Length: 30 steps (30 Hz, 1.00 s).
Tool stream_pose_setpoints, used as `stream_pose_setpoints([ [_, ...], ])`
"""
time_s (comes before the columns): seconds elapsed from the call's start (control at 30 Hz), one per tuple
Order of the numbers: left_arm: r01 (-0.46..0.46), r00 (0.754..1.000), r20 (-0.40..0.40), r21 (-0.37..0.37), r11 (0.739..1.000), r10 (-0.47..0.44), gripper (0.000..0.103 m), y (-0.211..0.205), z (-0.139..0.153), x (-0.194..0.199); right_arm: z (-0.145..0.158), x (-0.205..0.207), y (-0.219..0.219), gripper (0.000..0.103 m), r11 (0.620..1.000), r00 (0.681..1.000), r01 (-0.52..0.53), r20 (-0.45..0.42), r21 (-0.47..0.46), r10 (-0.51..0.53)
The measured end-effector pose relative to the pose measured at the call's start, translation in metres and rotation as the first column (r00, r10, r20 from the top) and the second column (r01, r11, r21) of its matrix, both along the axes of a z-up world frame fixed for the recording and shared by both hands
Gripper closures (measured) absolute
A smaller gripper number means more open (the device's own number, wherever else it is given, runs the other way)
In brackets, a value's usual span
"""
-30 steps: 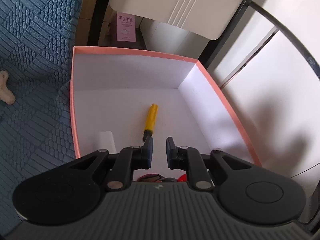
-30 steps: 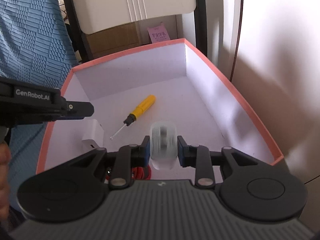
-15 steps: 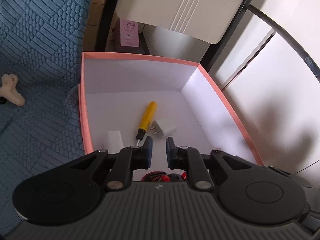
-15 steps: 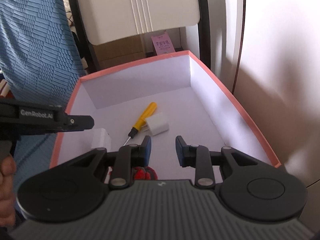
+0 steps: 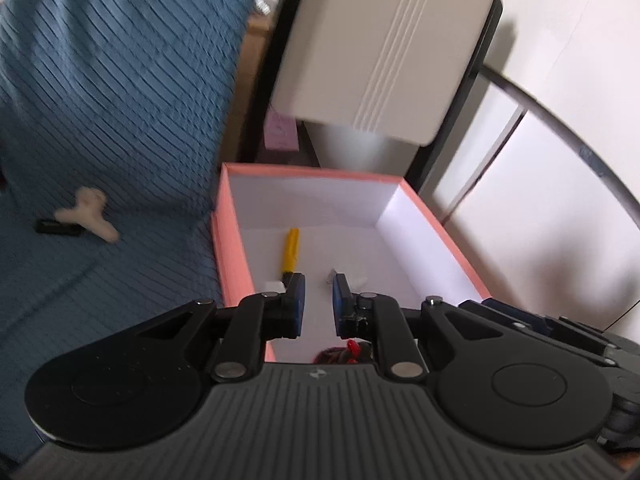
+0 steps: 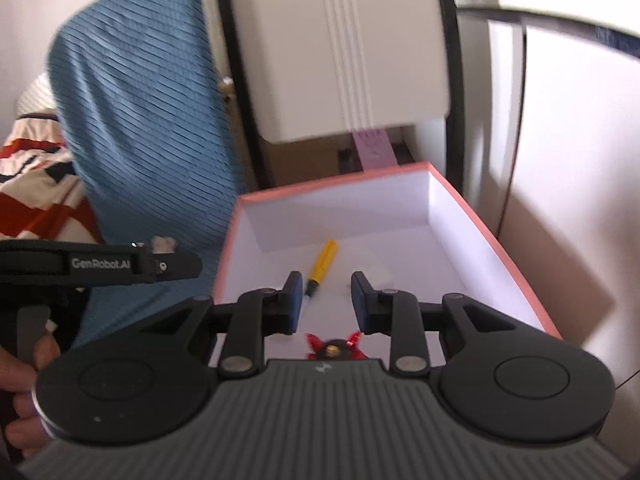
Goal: Organize rigid objects
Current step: 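Raise both open tools out of the box and back toward the cushion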
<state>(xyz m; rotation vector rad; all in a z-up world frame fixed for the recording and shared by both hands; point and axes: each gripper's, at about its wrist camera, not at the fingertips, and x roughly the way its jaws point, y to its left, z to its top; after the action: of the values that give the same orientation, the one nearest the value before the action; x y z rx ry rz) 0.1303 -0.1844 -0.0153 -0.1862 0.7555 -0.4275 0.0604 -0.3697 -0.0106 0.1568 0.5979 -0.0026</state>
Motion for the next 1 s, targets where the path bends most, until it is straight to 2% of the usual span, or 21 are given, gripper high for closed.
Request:
stream_pose_setpoints([
  [0.13, -0.029, 0.998, 0.057, -0.001, 1.0, 0.029, 0.085, 0.019, 0.018, -0.023, 0.017, -0.016, 0.015, 0.073, 0.999, 0.998, -0.039, 0.056, -0.006, 0.04],
  [0.33, -0.064, 0.994, 0.084, -0.036, 0.997, 0.067, 0.085, 0.054, 0.032, -0.054, 0.027, -0.04, 0.04, 0.073, 0.995, 0.99, -0.096, 0.103, 0.003, 0.095],
  [0.47, -0.062, 0.995, 0.075, -0.031, 0.998, 0.064, 0.085, 0.074, 0.027, -0.073, 0.022, -0.052, 0.06, 0.073, 0.99, 0.987, -0.138, 0.087, 0.035, 0.135],
  [0.7, -0.088, 0.993, 0.074, -0.033, 0.996, 0.09, 0.085, 0.108, 0.019, -0.106, 0.018, -0.076, 0.089, 0.073, 0.982, 0.98, -0.187, 0.073, 0.023, 0.184],
  [0.87, -0.082, 0.995, 0.056, 0.005, 0.997, 0.081, 0.084, 0.126, 0.009, -0.127, 0.015, -0.089, 0.109, 0.073, 0.974, 0.973, -0.225, 0.047, 0.006, 0.225],
  [1.0, -0.109, 0.993, 0.051, 0.033, 0.993, 0.108, 0.084, 0.146, -0.001, -0.144, 0.013, -0.096, 0.12, 0.073, 0.971, 0.97, -0.241, 0.03, -0.01, 0.241],
])
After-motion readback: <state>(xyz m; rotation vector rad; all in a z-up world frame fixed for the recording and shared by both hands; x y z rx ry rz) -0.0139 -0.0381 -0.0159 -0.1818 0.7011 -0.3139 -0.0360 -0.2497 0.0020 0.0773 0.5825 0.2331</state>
